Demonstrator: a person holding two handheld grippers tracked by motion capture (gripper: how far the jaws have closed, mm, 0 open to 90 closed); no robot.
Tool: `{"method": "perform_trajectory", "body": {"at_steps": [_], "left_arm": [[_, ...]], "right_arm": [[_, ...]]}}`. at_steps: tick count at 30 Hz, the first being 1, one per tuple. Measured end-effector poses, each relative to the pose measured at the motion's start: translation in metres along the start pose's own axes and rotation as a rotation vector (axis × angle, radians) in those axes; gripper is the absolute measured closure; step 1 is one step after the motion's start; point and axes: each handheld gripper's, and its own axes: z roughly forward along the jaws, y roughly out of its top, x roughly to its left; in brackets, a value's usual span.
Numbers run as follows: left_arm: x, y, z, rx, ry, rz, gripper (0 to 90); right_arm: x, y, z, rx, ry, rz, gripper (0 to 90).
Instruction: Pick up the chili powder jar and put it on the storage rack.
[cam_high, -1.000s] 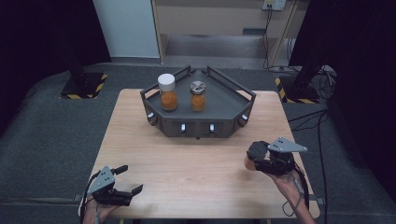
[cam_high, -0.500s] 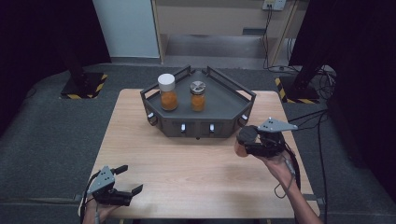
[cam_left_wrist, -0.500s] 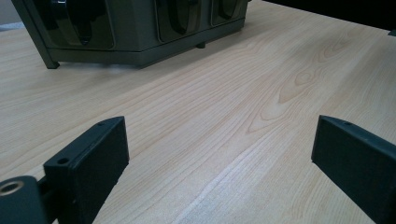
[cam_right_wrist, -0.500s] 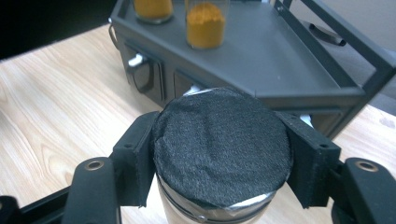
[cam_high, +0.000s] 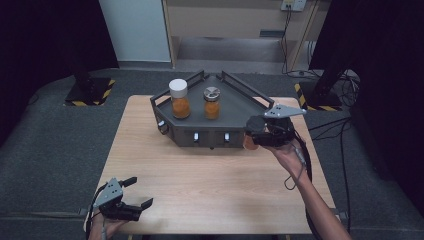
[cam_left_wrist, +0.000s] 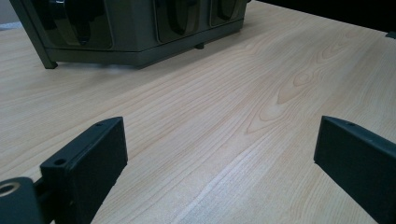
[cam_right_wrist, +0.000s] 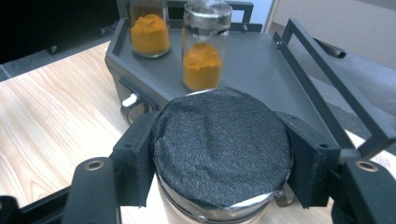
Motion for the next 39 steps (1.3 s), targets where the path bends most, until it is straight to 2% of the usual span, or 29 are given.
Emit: {"method": "perform_trajectory", "body": {"at_steps": [10,22,32,36,39], "left_arm": [[0.001,0.000,0.000,-0.002,-0.006,-0.001,1.6],[0.001,0.001,0.002,0.011,-0.010,0.004,1.2],[0.001,0.000,0.002,0.005,-0.012,0.005,1.3],[0.001,0.000,0.002,0.004,-0.017,0.009,1.3],[0.001,0.000,0.002,0.005,-0.015,0.008,1.4]], "right_arm": [[-0.006,0.023,0.015,0.011,-0.016,-0.007,34.9],[-0.017,0.042,0.036,0.012,-0.045,0.019,34.8],[-0.025,0.053,0.052,0.014,-0.086,0.045,34.8],[-0.031,0.054,0.059,0.007,-0.081,0.060,34.8],[-0.031,0.057,0.066,0.008,-0.095,0.058,34.8]]}}
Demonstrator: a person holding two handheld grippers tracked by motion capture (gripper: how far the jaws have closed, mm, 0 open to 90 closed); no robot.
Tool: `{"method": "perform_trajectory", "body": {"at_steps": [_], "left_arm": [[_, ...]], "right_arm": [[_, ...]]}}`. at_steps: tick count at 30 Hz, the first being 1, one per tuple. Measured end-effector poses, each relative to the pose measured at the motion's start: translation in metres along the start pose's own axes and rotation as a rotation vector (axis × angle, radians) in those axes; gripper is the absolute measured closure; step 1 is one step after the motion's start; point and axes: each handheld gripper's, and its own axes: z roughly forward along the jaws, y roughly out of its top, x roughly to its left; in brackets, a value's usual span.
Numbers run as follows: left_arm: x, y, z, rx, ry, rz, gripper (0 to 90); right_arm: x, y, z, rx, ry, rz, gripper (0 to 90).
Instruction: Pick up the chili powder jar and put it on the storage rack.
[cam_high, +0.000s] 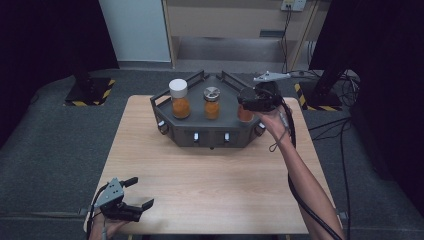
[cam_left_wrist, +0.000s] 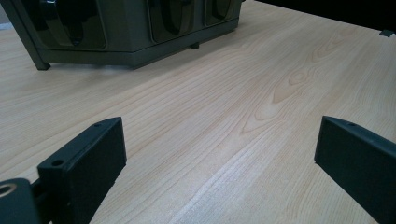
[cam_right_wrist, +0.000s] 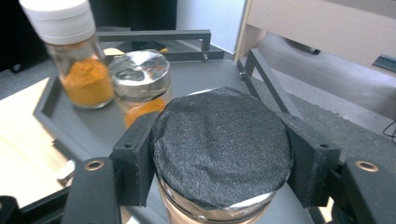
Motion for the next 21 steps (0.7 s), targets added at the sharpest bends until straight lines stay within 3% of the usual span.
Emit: {"method": "perform_trajectory", "body": {"at_steps": [14,21], "left_arm": [[0.000,-0.001,-0.001,-0.003,0.002,-0.002,1.4],[0.000,0.000,-0.001,-0.001,0.002,-0.003,1.5]], "right_arm": [[-0.004,0.004,0.030,0.031,-0.032,0.022,34.8],[-0.010,-0.003,0.041,0.032,-0.048,0.065,34.8]]}}
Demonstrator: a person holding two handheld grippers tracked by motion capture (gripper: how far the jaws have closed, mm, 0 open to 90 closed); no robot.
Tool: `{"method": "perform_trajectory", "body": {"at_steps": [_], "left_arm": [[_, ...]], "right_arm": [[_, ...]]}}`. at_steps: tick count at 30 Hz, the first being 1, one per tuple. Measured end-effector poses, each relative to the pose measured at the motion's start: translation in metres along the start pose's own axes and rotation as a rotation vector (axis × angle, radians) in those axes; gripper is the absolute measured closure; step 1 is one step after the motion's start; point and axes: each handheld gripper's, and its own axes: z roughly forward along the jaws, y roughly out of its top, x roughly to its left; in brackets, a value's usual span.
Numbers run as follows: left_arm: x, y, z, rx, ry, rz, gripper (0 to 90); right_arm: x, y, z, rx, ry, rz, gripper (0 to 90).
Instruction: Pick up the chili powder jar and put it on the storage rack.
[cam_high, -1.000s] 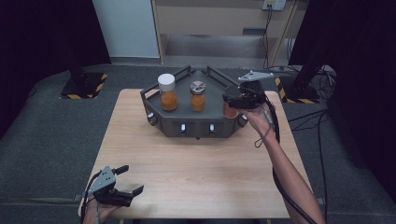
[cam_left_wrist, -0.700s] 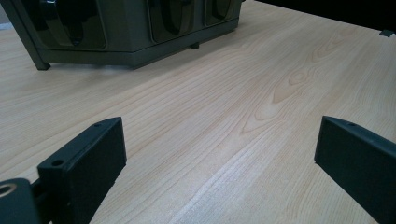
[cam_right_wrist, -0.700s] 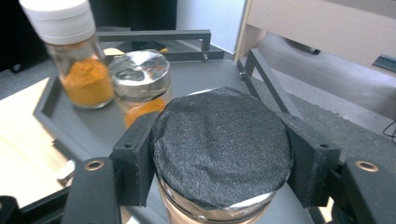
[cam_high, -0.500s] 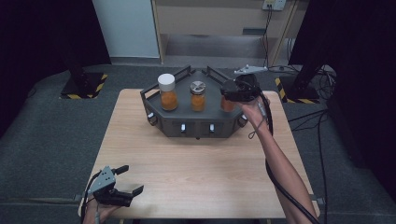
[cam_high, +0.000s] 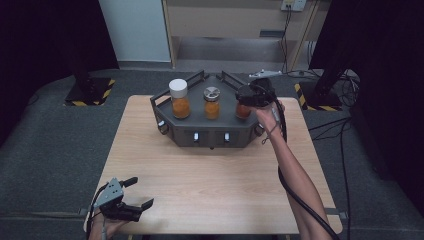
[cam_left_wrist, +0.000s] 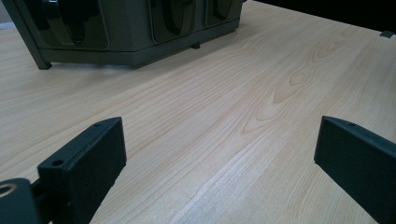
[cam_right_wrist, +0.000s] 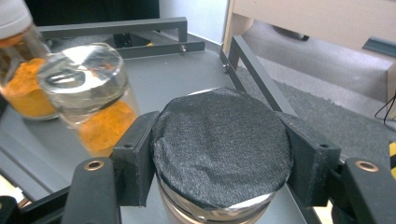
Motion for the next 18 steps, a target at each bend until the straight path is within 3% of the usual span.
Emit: {"method": "perform_trajectory", "body": {"at_steps": [18], "left_arm": [[0.000,0.000,0.000,0.002,0.002,0.001,1.6]], "right_arm": [[-0.002,-0.008,0.013,0.014,-0.008,0.014,34.8]]}}
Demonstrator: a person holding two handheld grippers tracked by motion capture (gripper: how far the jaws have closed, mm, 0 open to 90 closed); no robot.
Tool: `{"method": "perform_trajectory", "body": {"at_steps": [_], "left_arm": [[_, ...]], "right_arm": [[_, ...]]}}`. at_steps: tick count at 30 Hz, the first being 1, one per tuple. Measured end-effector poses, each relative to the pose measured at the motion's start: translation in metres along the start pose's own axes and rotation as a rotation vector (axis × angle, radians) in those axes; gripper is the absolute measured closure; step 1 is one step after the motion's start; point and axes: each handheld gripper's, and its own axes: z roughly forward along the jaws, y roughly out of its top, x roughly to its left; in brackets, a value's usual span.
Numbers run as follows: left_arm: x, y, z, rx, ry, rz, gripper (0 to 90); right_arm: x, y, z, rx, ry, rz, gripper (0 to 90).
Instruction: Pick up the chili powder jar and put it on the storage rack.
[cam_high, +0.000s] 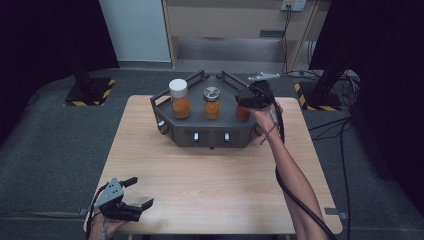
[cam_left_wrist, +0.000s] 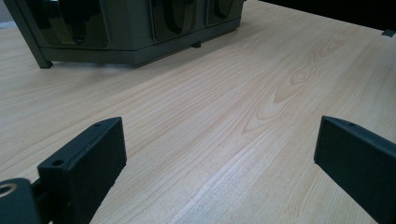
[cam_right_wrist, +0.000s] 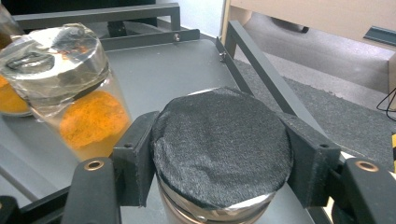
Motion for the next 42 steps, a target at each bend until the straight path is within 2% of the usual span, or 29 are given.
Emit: {"method": "perform_trajectory", "body": {"at_steps": [6,16,19,22,26,34,42], "left_arm": [[0.000,0.000,0.000,0.004,-0.001,0.001,1.6],[0.000,0.001,0.000,0.006,0.000,0.003,1.6],[0.000,0.001,0.000,0.005,0.001,0.002,1.6],[0.000,0.000,0.000,0.005,0.002,0.002,1.6],[-0.001,0.001,0.000,0.005,0.003,0.003,1.6],[-0.001,0.001,0.000,0.007,0.004,0.004,1.6],[-0.002,0.001,0.000,0.007,0.004,0.004,1.6]], "right_arm": [[-0.001,-0.005,0.000,-0.018,0.003,0.005,34.7],[-0.002,-0.005,0.000,-0.015,0.009,-0.004,34.0],[-0.002,-0.005,0.000,-0.011,0.007,-0.004,31.2],[-0.005,-0.008,-0.004,-0.033,0.007,0.007,22.5],[-0.010,-0.009,-0.012,-0.077,0.017,0.004,16.1],[-0.012,-0.006,-0.036,-0.131,0.030,-0.068,13.4],[-0.011,-0.006,-0.057,-0.158,0.063,-0.090,12.0]]}}
